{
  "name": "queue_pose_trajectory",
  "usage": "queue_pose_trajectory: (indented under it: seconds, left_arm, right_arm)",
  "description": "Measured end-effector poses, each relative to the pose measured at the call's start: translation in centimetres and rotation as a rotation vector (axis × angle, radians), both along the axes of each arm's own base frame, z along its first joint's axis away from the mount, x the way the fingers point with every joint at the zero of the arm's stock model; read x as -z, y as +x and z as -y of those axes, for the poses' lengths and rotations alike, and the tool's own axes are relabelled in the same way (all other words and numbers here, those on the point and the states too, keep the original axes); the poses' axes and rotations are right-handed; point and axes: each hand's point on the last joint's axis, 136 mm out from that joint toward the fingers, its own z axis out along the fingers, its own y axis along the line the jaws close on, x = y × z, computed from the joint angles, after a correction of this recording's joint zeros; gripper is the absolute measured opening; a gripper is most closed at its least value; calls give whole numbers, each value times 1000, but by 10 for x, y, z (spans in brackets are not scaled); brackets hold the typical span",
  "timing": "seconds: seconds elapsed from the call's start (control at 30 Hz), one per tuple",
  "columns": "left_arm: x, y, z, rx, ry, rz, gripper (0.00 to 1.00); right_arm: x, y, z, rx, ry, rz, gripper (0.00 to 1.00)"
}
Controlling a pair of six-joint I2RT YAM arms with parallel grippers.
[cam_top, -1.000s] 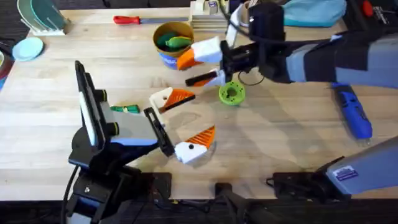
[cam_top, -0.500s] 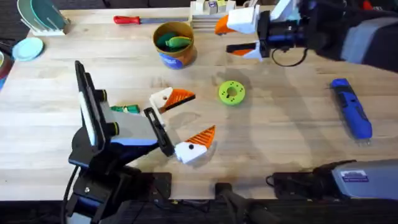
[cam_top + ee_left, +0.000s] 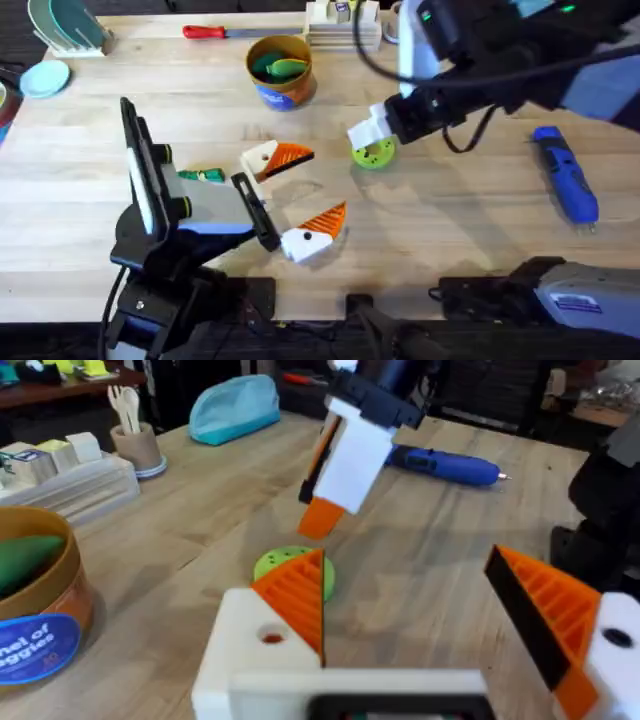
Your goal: Pick up the gripper from the table and insert it into the empty holder that is missing its gripper. Then pick up a screw, insert it into the mounting hole, and use the screwdriver to tighten it. Finally, clean up the table by picking up the vegetable and placing it into the bucket.
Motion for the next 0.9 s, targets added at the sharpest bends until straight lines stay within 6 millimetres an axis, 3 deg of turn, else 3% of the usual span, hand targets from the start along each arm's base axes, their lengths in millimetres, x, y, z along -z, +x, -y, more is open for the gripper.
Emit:
queue_pose_trajectory:
  seconds: [0.13, 0.4, 0.53, 0.9]
  left_arm:
    - [0, 0, 0, 0, 0, 0, 993]
    - [0, 0, 0, 0, 0, 0, 993]
    - [0, 0, 0, 0, 0, 0, 993]
    - [0, 0, 0, 0, 0, -1, 993]
  right_arm:
    - [16, 1, -8, -52, -79, 16, 705]
    - [50, 0, -15, -104, -217, 6, 521]
    - [61, 0, -19, -122, -257, 11, 298]
    - [71, 3, -19, -121, -285, 8, 283]
